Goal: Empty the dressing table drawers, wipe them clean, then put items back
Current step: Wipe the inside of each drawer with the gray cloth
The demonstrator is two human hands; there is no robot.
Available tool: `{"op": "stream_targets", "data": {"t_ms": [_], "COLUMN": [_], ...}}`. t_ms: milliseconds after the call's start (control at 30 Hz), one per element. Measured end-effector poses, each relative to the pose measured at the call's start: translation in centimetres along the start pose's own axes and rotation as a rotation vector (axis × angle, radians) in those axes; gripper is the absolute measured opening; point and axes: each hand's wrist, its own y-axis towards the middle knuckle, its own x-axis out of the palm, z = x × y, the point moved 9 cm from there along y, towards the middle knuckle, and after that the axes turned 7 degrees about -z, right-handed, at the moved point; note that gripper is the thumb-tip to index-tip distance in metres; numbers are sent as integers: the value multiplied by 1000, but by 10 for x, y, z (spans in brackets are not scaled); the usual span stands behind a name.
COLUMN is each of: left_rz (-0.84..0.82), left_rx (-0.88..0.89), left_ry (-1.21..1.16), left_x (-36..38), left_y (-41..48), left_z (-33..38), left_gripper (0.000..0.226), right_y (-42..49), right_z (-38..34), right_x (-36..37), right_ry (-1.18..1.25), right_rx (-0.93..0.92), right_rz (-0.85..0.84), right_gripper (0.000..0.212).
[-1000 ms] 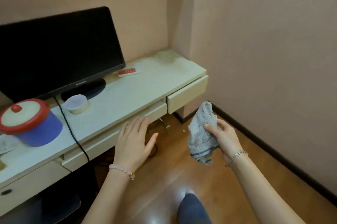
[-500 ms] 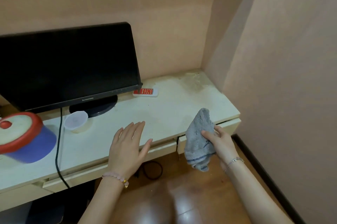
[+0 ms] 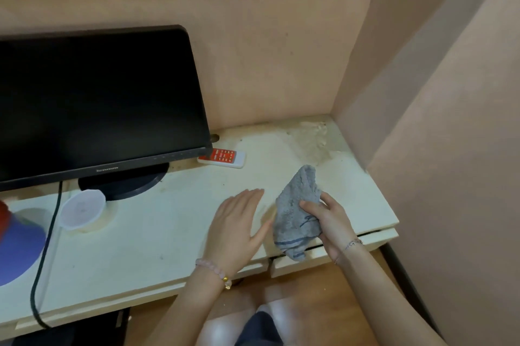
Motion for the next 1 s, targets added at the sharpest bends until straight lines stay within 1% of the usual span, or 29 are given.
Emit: {"op": "stream_targets", "data": {"t_ms": [100, 200, 267, 367, 467, 533, 600, 667, 733, 767, 833, 933, 1000], "left_rz": [-45, -80, -71, -37, -44, 4, 38, 31, 54, 76, 145, 236, 263], "left_rx": [46, 34, 16, -7, -88, -151, -203, -222, -253, -294, -391, -533, -616], "left_ry": [-97, -166, -220, -331, -329, -361, -460, -592, -786, -887, -1027, -1152, -1204], "left_x": [12, 25, 28, 30, 42, 48, 49, 48, 47, 47, 47, 48, 49], "left_y": [21, 35, 40, 44, 44, 43, 43, 43, 41, 40, 35, 30, 26], "left_z": [20, 24, 23, 22, 14, 8, 7, 9, 9, 6, -5, -23, -33], "left_gripper": [56, 69, 72, 67, 73, 73, 64, 44, 25, 21, 19, 20, 21], "right_y": [20, 34, 41, 48, 52, 53, 53, 54, 56, 57, 60, 62, 63], "right_z": [-2, -4, -3, -2, 0, -1, -3, -6, -7, -7, -7, -7, -7], "right_x": [6, 14, 20, 25, 26, 27, 26, 23, 16, 12, 4, -6, -11], "right_ry": [44, 104, 147, 166, 134, 112, 96, 79, 66, 58, 27, -1, -21], "right_rx": [23, 60, 94, 132, 169, 184, 190, 190, 197, 205, 215, 226, 231], "right_rz": [-51, -124, -181, -240, -253, -284, -320, -342, -342, -337, -325, -302, -287], "right_gripper": [29, 27, 27, 29, 30, 31, 31, 27, 22, 20, 19, 21, 21]}}
